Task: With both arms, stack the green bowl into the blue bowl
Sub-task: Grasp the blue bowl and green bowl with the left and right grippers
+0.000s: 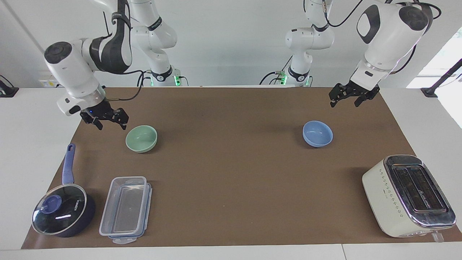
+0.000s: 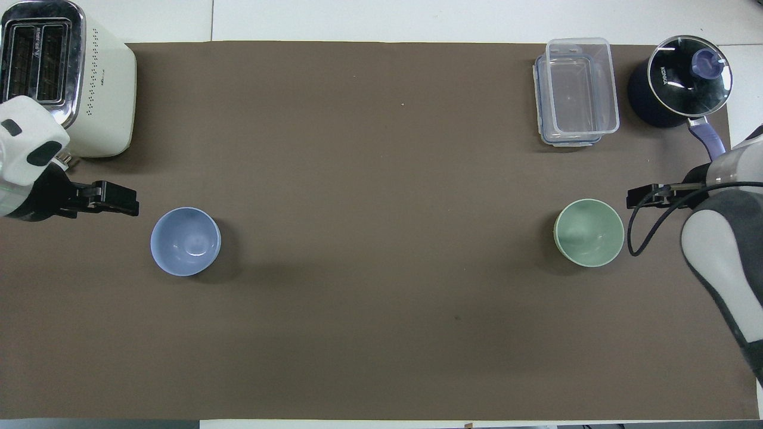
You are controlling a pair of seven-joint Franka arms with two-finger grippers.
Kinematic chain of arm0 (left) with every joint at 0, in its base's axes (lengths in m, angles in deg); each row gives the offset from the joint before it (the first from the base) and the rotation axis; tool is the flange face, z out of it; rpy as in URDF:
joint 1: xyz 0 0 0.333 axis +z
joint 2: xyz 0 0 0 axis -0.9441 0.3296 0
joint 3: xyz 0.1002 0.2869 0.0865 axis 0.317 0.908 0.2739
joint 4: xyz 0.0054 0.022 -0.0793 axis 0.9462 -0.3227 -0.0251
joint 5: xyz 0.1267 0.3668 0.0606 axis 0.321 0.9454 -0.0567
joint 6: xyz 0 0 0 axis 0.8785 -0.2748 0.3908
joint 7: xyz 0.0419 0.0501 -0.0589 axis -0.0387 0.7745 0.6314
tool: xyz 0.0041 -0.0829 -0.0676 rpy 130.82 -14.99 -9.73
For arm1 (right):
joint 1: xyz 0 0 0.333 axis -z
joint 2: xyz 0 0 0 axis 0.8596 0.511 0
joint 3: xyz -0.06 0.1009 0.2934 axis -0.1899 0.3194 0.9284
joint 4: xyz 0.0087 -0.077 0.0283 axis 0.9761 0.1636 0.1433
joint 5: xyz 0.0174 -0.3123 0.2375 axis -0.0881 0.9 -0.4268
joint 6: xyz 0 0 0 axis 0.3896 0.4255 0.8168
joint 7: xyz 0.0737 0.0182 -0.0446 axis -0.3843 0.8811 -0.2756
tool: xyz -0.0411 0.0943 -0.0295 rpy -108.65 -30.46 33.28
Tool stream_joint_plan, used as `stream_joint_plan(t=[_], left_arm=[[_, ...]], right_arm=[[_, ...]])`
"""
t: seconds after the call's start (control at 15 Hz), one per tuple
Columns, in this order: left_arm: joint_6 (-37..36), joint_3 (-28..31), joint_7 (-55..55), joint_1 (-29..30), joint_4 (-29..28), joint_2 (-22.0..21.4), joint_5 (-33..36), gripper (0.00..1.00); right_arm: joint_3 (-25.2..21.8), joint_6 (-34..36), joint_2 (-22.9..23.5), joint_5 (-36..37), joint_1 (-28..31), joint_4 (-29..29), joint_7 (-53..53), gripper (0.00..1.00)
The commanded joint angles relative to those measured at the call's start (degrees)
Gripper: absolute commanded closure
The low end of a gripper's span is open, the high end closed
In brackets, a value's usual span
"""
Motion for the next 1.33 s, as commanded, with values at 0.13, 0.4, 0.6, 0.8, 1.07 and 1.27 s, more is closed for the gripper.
stream_joint_plan(t=[0.13,0.4,0.6,0.8,1.07,1.27], left_arm=[[15.94,0.04,-8.03,3.54,-15.95,-0.44,0.56,0.0],[28.42,0.04,-8.12,4.08,-23.77,2.82,0.56,0.0],[30.38,-0.05,-7.42,3.99,-25.19,4.14,0.56,0.03],[31.0,-0.05,-8.03,4.08,-25.37,4.58,0.56,0.09],[31.35,-0.05,-8.03,3.99,-25.98,5.11,0.56,0.3],[31.0,-0.05,-8.21,3.72,-26.07,5.11,0.56,0.42]], right_arm=[[0.16,-9.68,0.77,-0.07,-0.16,8.27,-3.69,0.15],[0.16,-15.9,0.07,-0.07,-0.16,13.35,-4.04,0.25],[0.16,-16.71,-0.2,-0.07,-0.16,14.6,-4.04,0.25],[0.16,-17.41,0.5,-0.07,0.37,14.78,-4.39,0.25],[0.16,-17.77,1.38,-0.16,0.55,14.86,-5.45,0.28],[0.16,-17.86,1.12,-0.68,0.55,15.48,-5.28,0.33]])
